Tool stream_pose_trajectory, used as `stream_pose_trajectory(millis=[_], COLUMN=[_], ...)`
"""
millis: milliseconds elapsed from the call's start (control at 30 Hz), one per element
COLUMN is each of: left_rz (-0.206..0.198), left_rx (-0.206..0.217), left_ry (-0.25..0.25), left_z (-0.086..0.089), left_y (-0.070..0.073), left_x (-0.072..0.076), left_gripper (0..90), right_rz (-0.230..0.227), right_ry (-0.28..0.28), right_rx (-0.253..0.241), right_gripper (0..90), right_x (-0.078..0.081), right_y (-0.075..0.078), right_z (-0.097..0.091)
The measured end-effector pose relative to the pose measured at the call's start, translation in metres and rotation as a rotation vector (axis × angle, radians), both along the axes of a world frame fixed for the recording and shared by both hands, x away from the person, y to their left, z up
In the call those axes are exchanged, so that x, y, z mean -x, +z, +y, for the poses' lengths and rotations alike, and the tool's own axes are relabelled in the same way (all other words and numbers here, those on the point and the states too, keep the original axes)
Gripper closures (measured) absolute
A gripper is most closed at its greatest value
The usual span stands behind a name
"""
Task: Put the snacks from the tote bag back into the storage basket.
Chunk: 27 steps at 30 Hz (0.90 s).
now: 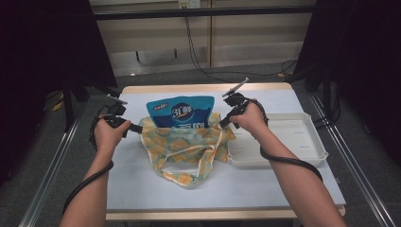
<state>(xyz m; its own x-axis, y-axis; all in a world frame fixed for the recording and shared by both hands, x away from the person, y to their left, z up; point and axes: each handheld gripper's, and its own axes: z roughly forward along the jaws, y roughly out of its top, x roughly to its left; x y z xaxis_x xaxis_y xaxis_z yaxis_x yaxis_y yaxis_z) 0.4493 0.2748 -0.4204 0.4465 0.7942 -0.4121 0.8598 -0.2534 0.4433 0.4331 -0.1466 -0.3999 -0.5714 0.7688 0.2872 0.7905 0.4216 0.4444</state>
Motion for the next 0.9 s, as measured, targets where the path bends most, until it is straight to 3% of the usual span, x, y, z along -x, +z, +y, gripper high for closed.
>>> stream_pose_trajectory(millis=[100,167,333,400,500,567,633,700,800,900], left_rz=[-0.003,-0.004,-0.047,-0.068,-0.099,-0.101,-0.109,-0.128,-0.154,-0.178], left_rx=[-0.015,-0.003,0.012,-0.005,0.014,0.011,0.038,0.014,0.048,0.037], left_ry=[-0.007,0.003,-0.037,-0.060,-0.043,-0.082,-0.077,-0.110,-0.138,-0.166], left_z=[0.002,0.001,-0.002,-0.001,-0.001,0.001,-0.003,-0.004,-0.006,-0.008], left_y=[-0.001,-0.003,-0.001,0.004,0.011,0.016,0.020,0.025,0.030,0.037], left_x=[0.000,0.000,0.004,0.007,0.011,0.013,0.018,0.021,0.027,0.034], left_gripper=[90.0,90.0,90.0,85.8,73.5,66.5,60.6,53.1,49.7,46.5], right_rz=[0.000,0.001,0.004,0.007,-0.004,-0.006,-0.010,-0.011,-0.008,-0.013], right_ry=[-0.017,-0.025,-0.031,-0.030,-0.026,-0.021,-0.018,-0.018,-0.019,-0.015], right_rx=[-0.012,-0.019,-0.015,-0.014,-0.014,-0.016,-0.013,-0.020,-0.032,-0.028], right_gripper=[90.0,90.0,90.0,90.0,90.0,90.0,90.0,90.0,90.0,90.0], right_x=[-0.001,-0.002,-0.002,-0.002,-0.001,0.000,0.000,0.001,0.004,0.006], right_y=[-0.004,-0.007,-0.010,-0.010,-0.009,-0.007,-0.005,-0.003,0.000,0.002], right_z=[0.000,0.000,-0.001,-0.001,0.000,0.001,0.001,0.001,0.001,0.001])
